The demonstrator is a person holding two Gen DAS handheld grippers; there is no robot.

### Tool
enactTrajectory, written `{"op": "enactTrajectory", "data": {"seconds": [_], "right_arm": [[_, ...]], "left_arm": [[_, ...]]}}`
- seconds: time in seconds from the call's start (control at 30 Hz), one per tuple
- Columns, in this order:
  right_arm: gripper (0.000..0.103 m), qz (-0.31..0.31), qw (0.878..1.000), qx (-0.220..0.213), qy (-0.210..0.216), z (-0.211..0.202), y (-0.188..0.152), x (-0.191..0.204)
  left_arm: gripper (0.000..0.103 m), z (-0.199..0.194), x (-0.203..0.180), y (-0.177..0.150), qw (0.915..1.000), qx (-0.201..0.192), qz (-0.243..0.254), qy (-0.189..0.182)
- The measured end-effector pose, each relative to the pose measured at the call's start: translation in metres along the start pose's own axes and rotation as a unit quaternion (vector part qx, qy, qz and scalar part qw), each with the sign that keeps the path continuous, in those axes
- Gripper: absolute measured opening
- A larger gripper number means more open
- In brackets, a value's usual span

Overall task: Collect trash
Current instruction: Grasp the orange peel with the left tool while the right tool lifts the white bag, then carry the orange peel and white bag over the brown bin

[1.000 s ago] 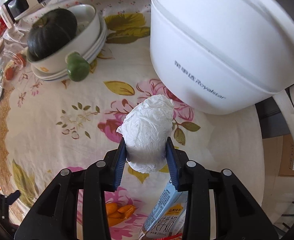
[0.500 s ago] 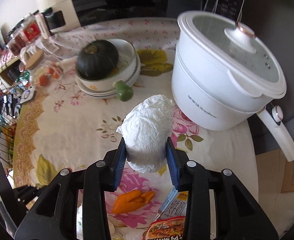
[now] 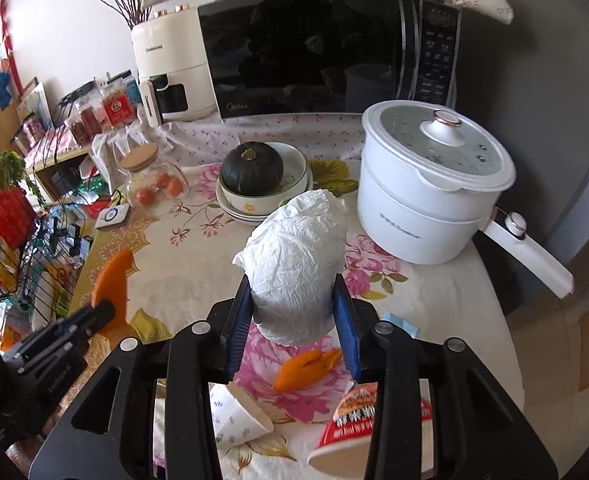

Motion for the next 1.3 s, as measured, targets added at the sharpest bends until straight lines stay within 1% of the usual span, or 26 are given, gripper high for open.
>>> {"op": "enactTrajectory", "data": {"seconds": [0.17, 0.4, 0.6, 0.7, 0.93, 1.3], "right_arm": [[0.036, 0.016, 0.999, -0.036, -0.016, -0.026, -0.023, -0.008], [0.037, 0.032, 0.995, -0.086, -0.033, -0.062, -0.056, -0.012], [0.037, 0.031, 0.992, -0.108, -0.049, -0.086, -0.080, -0.015], [0.037, 0.031, 0.991, -0.121, -0.056, -0.097, -0.090, -0.015], [0.037, 0.043, 0.984, -0.153, -0.075, -0.125, -0.123, -0.024], [0.038, 0.053, 0.978, -0.173, -0.103, -0.163, -0.173, -0.036]], "left_arm": [[0.017, -0.029, -0.010, -0.006, 0.9987, -0.050, -0.006, 0.007], [0.017, -0.051, -0.023, -0.031, 0.9971, -0.074, -0.016, -0.008], [0.017, -0.070, -0.039, -0.053, 0.9949, -0.094, -0.027, -0.024], [0.017, -0.078, -0.051, -0.063, 0.9946, -0.097, -0.023, -0.030], [0.017, -0.096, -0.073, -0.089, 0.9947, -0.087, -0.009, -0.053], [0.017, -0.128, -0.103, -0.129, 0.9929, -0.079, 0.037, -0.080]]}}
Point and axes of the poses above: each gripper's, at about its wrist camera, not at the fingertips, and z roughly the way its jaws point, x to its left, y to its top, the point moved 1 cm from there along z, roughly the way its jaws point, and after that the axes turned 7 degrees about y, right-handed, at the moved point
